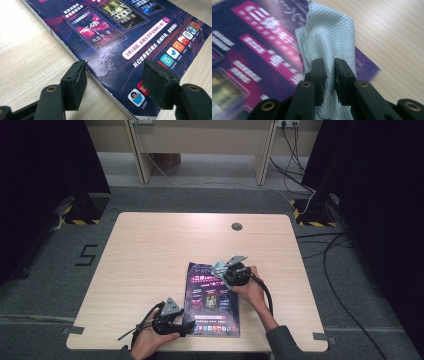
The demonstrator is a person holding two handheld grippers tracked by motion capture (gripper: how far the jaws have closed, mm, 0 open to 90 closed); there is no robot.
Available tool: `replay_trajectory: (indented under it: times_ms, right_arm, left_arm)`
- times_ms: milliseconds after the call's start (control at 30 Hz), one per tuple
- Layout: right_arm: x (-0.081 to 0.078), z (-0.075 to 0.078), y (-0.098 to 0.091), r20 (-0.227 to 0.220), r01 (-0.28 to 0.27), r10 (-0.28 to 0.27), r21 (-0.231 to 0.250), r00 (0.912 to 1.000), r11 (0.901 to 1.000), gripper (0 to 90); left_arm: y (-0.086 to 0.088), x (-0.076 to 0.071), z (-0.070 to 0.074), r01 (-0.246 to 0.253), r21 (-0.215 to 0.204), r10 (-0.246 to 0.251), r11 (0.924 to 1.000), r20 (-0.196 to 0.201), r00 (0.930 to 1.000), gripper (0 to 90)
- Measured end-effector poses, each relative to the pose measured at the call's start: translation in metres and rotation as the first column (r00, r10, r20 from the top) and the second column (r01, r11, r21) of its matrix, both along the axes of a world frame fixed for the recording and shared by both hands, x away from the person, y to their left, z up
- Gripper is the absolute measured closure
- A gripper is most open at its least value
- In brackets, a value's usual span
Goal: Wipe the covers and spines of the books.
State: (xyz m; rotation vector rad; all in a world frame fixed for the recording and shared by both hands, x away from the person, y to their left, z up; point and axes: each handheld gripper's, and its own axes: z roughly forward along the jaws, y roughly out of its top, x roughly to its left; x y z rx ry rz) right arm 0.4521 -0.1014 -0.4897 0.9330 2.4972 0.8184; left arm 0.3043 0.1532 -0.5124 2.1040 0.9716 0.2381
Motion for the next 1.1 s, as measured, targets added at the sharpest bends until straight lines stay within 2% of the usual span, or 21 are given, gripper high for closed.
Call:
replay_trajectory:
  times_ms: [67,133,267,333,467,633,733,867,1100]
  right_arm:
    - [-0.001,-0.001,0.015,-0.002,-0.031,0.031,0.003,0.9995,0.9995,78.8]
    - [-0.002,-0.001,0.019,-0.005,-0.038,0.038,0.006,0.9993,0.9993,78.8]
    - [-0.004,-0.001,0.044,-0.009,-0.09,0.091,0.02,0.9958,0.9957,78.5]
    - [-0.007,-0.001,0.054,-0.015,-0.119,0.12,0.023,0.9927,0.9926,78.5]
    - [-0.016,-0.002,0.071,-0.043,-0.171,0.174,0.068,0.9838,0.9829,78.3]
    - [-0.023,-0.003,0.078,-0.047,-0.213,0.217,0.08,0.9751,0.9739,78.3]
    - [-0.025,-0.002,0.076,-0.047,-0.227,0.231,0.072,0.9719,0.9712,78.7]
    - [-0.027,-0.002,0.064,-0.042,-0.218,0.22,0.061,0.9745,0.9741,78.9]
    - [-0.024,0.0,0.027,-0.031,-0.138,0.139,0.031,0.9898,0.9899,79.0]
  left_arm:
    - [0.0,0.0,0.0,0.0,-0.001,0.0,1.0,-0.002,1.0,35.5]
    - [0.0,0.0,0.0,0.0,-0.002,0.0,1.0,0.0,1.0,35.6]
    - [0.001,0.0,0.0,0.002,-0.005,-0.002,1.0,0.001,1.0,35.5]
    - [0.001,0.0,0.0,0.002,-0.007,-0.002,1.0,0.001,1.0,35.5]
    - [0.001,0.0,0.0,0.003,-0.007,-0.003,1.0,0.003,1.0,35.6]
    - [0.001,-0.001,0.0,0.011,-0.002,-0.011,0.9999,0.014,0.9998,35.7]
    - [0.003,-0.004,0.001,0.022,0.003,-0.022,0.9997,0.012,0.9997,34.9]
    - [0.005,-0.011,0.002,0.043,0.007,-0.043,0.9991,0.007,0.9991,35.0]
    - [0.003,-0.021,0.004,0.074,0.028,-0.075,0.9969,0.028,0.9968,36.7]
